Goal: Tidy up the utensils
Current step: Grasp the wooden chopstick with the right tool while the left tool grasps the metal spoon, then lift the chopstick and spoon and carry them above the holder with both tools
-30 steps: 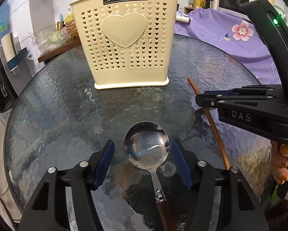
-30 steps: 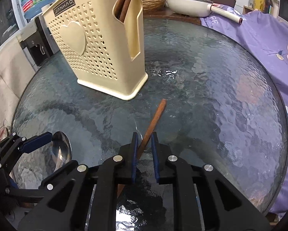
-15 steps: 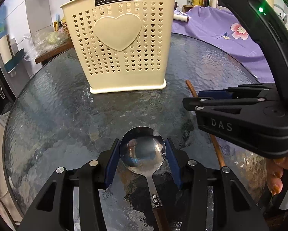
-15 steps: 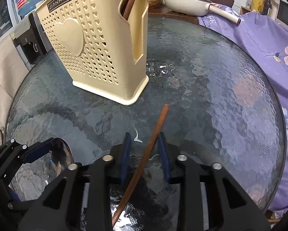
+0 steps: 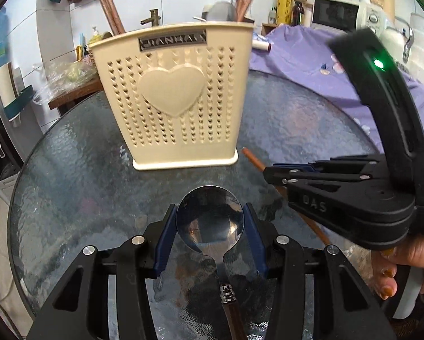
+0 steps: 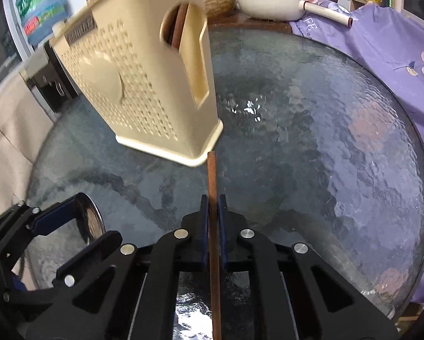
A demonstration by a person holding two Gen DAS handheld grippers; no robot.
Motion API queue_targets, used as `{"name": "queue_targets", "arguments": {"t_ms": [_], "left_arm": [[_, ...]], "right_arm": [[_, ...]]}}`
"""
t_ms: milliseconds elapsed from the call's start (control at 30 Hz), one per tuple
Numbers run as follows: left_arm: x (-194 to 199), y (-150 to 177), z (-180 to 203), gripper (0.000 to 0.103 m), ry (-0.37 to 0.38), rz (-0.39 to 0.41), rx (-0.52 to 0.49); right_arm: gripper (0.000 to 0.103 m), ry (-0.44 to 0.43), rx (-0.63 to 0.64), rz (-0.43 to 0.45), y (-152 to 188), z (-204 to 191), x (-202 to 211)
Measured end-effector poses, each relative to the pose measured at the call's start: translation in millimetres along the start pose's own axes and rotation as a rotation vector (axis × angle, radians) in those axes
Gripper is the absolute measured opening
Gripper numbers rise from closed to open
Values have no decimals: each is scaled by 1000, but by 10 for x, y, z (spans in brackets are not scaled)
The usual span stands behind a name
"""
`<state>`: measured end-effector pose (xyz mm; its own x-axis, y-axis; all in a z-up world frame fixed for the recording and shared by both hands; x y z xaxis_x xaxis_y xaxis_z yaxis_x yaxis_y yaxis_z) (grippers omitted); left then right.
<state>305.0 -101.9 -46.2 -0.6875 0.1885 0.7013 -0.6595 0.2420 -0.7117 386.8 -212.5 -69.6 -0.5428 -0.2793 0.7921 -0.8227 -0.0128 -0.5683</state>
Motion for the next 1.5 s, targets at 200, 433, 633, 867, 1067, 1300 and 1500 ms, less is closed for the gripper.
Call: {"name": "queue_targets", "arguments": {"t_ms": [200, 433, 633, 867, 1067, 1300, 1500], "left_arm": [[94, -104, -169, 46, 67, 37, 79], [283, -227, -258, 45, 99, 95, 121], [448, -277, -238, 46, 111, 125, 126], [652, -351, -274, 46, 110, 166, 117], [768, -375, -283, 45, 103, 188, 109], [909, -476, -314, 45, 112, 208, 104], [1026, -608, -330, 45, 90, 229, 77]], "right_arm": [[7, -63, -16, 67, -97, 12, 206], [7, -160, -19, 161, -181, -7, 607], [7, -211, -4, 207, -252, -52, 888], [7, -284, 6, 250, -275, -83, 1211], [7, -318, 33, 281, -275, -159, 1434], [7, -333, 60, 313, -362, -219, 1646], [7, -328, 82, 325, -514, -281, 1776]]}}
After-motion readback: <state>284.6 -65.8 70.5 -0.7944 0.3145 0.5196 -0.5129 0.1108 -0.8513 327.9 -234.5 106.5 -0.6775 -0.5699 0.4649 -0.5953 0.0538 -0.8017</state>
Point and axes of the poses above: each gripper's, at about its wrist camera, not at the fingertips, and x roughly against the way its jaws point, z to its right, y to its underside, the point moved 4 cm from there along -x, roughly the way its jaws point, and after that the axes turned 4 degrees about -x, right-handed, at the moved point
